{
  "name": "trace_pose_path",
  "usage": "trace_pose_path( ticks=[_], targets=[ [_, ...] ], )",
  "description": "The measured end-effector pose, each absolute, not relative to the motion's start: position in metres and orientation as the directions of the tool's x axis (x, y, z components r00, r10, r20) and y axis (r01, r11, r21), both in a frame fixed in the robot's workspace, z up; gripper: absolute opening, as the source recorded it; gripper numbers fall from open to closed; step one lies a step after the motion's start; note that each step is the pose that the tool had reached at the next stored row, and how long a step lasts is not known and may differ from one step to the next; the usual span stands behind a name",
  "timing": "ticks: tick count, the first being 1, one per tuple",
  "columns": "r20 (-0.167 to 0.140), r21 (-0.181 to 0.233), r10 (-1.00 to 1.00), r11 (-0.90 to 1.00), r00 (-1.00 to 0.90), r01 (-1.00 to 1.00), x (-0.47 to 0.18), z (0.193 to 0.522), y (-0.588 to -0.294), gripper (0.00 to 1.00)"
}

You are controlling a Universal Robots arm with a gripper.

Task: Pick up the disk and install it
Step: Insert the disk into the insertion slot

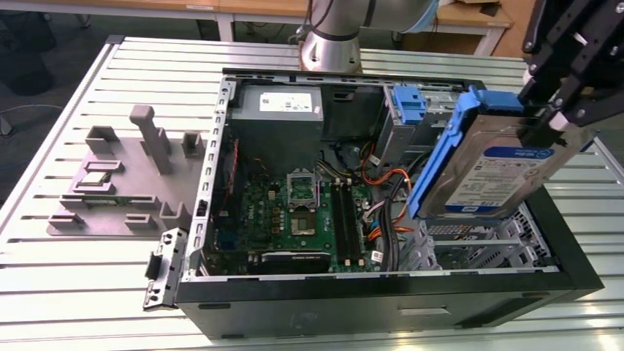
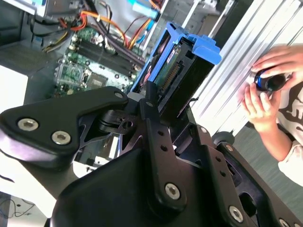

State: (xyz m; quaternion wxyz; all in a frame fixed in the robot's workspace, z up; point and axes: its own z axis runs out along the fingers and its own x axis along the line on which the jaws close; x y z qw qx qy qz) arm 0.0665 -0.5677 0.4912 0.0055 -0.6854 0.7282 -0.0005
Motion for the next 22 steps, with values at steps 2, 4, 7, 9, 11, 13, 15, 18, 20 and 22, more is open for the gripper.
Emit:
trace_pose_path(
  ticks=[2, 4, 7, 9, 11, 13, 15, 18, 20, 22],
  targets=[
    [-0.007, -0.008, -0.998, 0.061, -0.060, -0.998, 0.074, 0.490, -0.568, 0.35],
    [-0.007, -0.008, -0.998, 0.061, -0.061, -0.998, 0.081, 0.488, -0.568, 0.35],
    [-0.007, -0.008, -0.998, 0.061, -0.060, -0.998, 0.089, 0.484, -0.570, 0.35],
    [-0.007, -0.008, -0.998, 0.061, -0.061, -0.998, 0.093, 0.482, -0.571, 0.35],
    [-0.007, -0.008, -0.998, 0.061, -0.061, -0.998, 0.095, 0.479, -0.572, 0.35],
    [-0.007, -0.008, -0.998, 0.061, -0.060, -0.998, 0.096, 0.477, -0.572, 0.35],
    [-0.007, -0.008, -0.998, 0.061, -0.060, -0.998, 0.097, 0.475, -0.572, 0.35],
    [-0.007, -0.008, -0.998, 0.061, -0.061, -0.998, 0.098, 0.470, -0.572, 0.35],
    [-0.007, -0.008, -0.998, 0.060, -0.060, -0.998, 0.099, 0.468, -0.572, 0.35],
    [-0.007, -0.008, -0.998, 0.061, -0.060, -0.998, 0.100, 0.467, -0.572, 0.35]
  ],
)
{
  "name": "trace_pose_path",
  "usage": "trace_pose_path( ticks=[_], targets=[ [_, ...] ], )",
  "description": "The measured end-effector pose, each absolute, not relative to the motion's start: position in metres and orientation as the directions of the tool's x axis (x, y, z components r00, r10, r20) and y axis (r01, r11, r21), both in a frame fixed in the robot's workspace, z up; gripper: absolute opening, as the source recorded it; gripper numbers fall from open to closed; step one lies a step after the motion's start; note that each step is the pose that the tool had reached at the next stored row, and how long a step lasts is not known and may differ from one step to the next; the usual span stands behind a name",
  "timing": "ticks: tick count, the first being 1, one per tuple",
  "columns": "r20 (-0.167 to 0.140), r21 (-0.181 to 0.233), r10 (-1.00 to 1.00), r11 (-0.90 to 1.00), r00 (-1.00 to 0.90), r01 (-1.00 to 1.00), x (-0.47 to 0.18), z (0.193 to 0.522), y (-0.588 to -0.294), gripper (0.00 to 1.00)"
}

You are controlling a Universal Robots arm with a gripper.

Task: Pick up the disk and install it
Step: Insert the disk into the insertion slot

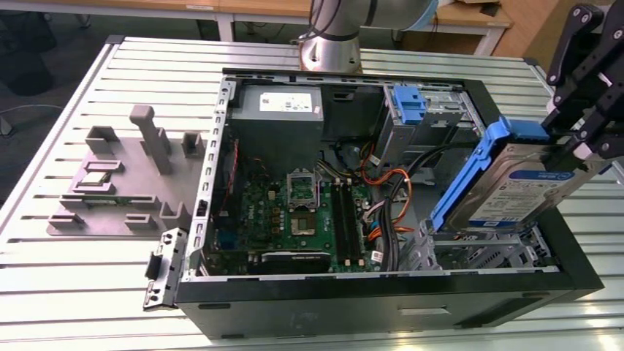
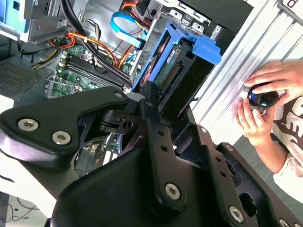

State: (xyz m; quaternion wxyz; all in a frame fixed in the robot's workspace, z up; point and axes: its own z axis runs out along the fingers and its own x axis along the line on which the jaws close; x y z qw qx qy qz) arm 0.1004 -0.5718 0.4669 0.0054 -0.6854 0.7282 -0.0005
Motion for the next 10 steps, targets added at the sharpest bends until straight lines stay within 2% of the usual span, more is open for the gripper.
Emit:
trace_pose_path(
  ticks=[10],
  targets=[
    [-0.007, -0.008, -0.998, 0.061, -0.060, -0.998, 0.1021, 0.4610, -0.5718, 0.35]
  ],
)
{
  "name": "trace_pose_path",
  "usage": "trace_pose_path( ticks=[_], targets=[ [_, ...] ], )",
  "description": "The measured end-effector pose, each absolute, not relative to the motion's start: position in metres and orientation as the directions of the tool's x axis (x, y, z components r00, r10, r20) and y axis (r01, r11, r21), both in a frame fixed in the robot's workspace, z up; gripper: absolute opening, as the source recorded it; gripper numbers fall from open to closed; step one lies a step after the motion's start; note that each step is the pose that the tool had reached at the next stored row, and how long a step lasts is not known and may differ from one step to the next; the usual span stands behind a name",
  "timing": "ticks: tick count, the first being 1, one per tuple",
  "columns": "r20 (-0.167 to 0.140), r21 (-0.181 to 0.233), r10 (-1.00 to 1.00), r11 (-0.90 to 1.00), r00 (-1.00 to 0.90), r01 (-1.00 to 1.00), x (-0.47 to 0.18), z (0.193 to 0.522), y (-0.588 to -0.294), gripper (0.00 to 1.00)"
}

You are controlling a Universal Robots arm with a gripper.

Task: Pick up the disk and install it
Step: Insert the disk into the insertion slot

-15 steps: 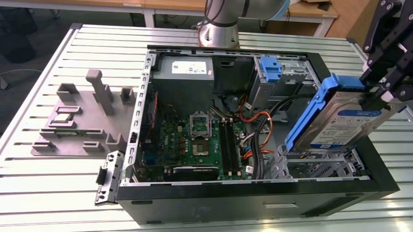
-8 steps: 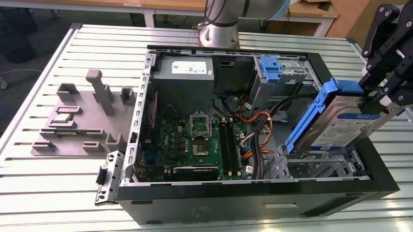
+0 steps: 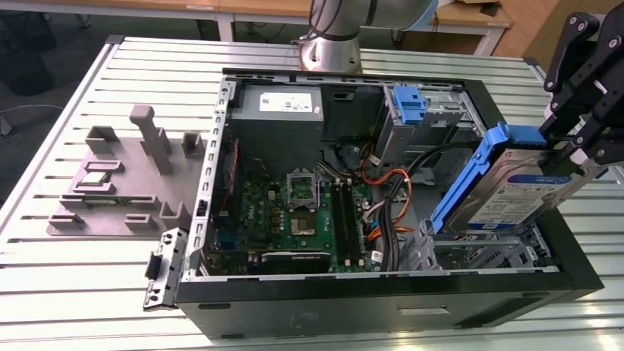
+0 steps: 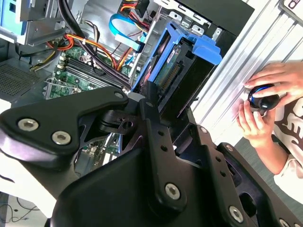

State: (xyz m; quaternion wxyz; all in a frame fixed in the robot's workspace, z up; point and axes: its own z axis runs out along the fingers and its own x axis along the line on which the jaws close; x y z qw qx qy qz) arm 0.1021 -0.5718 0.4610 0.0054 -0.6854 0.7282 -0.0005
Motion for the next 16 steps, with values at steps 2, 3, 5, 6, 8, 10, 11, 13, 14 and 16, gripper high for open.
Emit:
trace_pose_path(
  ticks=[2, 3, 5, 6, 8, 10, 11, 13, 14, 16],
  targets=[
    [-0.007, -0.008, -0.998, 0.061, -0.061, -0.998, 0.1021, 0.4597, -0.5718, 0.35],
    [-0.007, -0.008, -0.998, 0.061, -0.061, -0.998, 0.1020, 0.4590, -0.5718, 0.35],
    [-0.007, -0.008, -0.998, 0.061, -0.060, -0.998, 0.1021, 0.4582, -0.5718, 0.35],
    [-0.007, -0.008, -0.998, 0.061, -0.061, -0.998, 0.1020, 0.4577, -0.5718, 0.35],
    [-0.007, -0.008, -0.998, 0.061, -0.060, -0.998, 0.1021, 0.4571, -0.5715, 0.35],
    [-0.007, -0.008, -0.998, 0.061, -0.060, -0.998, 0.1021, 0.4570, -0.5706, 0.35],
    [-0.007, -0.008, -0.998, 0.061, -0.061, -0.998, 0.1021, 0.4570, -0.5702, 0.35],
    [-0.007, -0.008, -0.998, 0.061, -0.061, -0.998, 0.1022, 0.4564, -0.5696, 0.35],
    [-0.007, -0.008, -0.998, 0.061, -0.061, -0.998, 0.1023, 0.4556, -0.5696, 0.35],
    [-0.007, -0.008, -0.998, 0.061, -0.061, -0.998, 0.1023, 0.4538, -0.5695, 0.35]
  ],
)
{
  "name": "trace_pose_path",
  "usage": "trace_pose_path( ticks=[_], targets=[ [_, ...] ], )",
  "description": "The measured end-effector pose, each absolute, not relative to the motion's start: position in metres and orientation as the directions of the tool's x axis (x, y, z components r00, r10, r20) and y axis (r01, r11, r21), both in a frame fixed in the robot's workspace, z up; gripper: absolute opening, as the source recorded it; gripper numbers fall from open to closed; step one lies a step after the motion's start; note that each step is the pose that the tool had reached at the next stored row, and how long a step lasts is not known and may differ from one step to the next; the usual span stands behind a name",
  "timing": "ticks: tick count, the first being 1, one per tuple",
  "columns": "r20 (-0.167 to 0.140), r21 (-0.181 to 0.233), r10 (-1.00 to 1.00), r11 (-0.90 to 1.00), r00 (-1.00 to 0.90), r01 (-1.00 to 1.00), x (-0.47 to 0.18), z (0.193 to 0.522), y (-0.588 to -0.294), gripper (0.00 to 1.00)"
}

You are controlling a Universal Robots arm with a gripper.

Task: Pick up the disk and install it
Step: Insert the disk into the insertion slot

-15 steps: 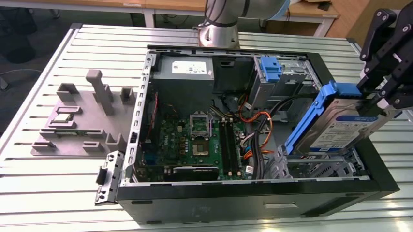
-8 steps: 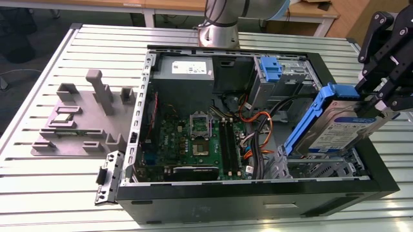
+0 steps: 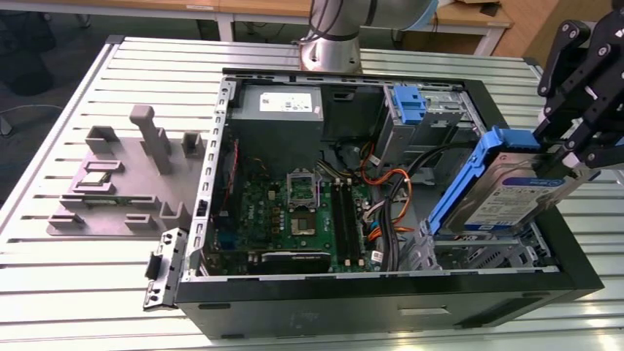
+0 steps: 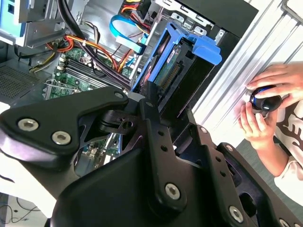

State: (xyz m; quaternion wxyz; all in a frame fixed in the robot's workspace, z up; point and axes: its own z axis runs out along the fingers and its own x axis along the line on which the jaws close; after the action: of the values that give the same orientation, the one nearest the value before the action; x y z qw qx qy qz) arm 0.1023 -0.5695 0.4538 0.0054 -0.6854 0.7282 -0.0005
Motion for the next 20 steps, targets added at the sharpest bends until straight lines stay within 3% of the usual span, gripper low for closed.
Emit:
trace_pose_path(
  ticks=[20],
  targets=[
    [-0.007, -0.008, -0.998, 0.061, -0.060, -0.998, 0.105, 0.428, -0.569, 0.35]
  ],
)
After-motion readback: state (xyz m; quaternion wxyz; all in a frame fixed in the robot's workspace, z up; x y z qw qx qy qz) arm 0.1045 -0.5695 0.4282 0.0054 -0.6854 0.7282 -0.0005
